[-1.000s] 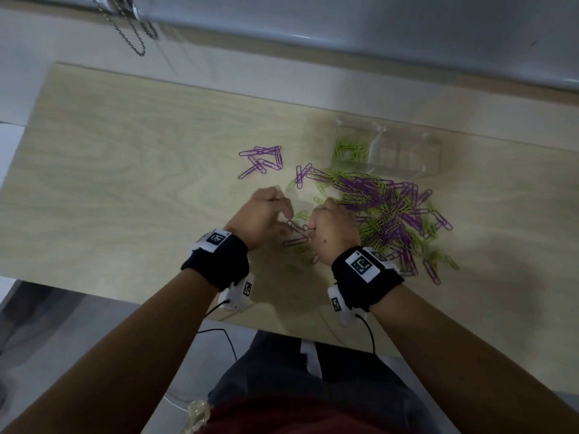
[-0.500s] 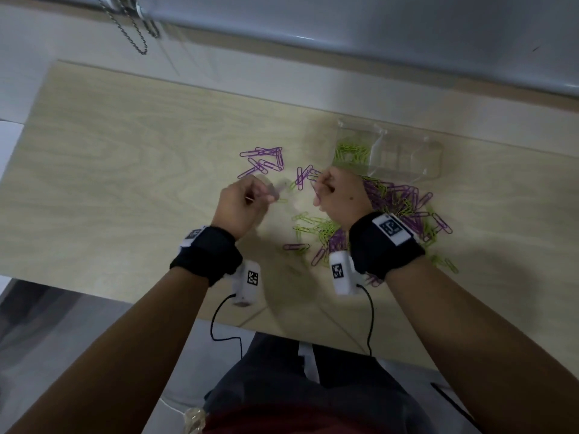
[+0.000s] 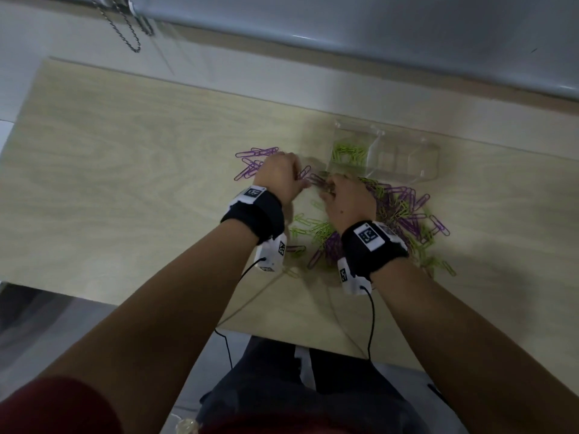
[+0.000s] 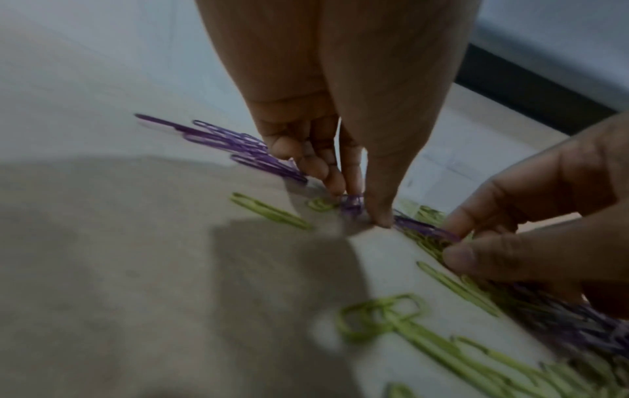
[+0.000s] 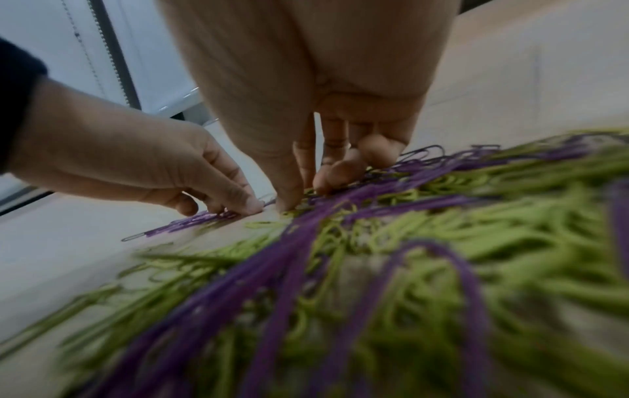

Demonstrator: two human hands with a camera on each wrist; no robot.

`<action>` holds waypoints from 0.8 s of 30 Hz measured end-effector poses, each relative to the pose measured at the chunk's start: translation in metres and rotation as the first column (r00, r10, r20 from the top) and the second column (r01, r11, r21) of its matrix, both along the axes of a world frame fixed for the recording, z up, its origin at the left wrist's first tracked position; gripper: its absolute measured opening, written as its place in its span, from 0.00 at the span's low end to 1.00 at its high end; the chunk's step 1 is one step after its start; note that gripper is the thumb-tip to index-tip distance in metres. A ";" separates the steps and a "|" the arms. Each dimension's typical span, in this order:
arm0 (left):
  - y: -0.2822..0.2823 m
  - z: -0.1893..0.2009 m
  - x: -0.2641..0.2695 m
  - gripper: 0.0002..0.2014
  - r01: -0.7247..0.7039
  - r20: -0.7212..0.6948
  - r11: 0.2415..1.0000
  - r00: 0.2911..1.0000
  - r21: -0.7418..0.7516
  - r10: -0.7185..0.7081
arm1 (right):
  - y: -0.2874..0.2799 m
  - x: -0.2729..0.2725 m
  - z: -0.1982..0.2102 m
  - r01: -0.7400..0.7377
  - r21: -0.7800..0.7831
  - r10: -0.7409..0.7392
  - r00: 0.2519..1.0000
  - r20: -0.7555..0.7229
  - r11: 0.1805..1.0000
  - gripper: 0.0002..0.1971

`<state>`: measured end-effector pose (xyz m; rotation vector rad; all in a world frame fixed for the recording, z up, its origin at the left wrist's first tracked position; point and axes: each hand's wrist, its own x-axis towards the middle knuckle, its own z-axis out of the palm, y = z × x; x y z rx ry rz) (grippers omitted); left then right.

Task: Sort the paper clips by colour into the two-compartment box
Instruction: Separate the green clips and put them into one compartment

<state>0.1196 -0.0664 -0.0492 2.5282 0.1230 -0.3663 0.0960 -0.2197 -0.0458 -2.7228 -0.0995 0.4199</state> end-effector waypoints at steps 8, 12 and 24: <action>0.012 0.007 -0.002 0.10 -0.301 0.002 0.920 0.950 -0.250 0.312 | -0.026 -0.024 -0.002 0.016 0.249 -0.008 1.000 -0.030 0.969 0.06; 0.037 0.011 -0.001 0.05 -0.223 0.172 0.964 0.954 -0.145 0.246 | -0.034 -0.029 0.006 0.093 0.443 -0.080 0.996 -0.049 0.892 0.04; 0.019 -0.008 -0.042 0.07 0.334 0.048 0.939 0.943 -0.079 -0.331 | -0.046 -0.018 0.011 0.091 0.175 -0.076 0.993 -0.095 0.980 0.04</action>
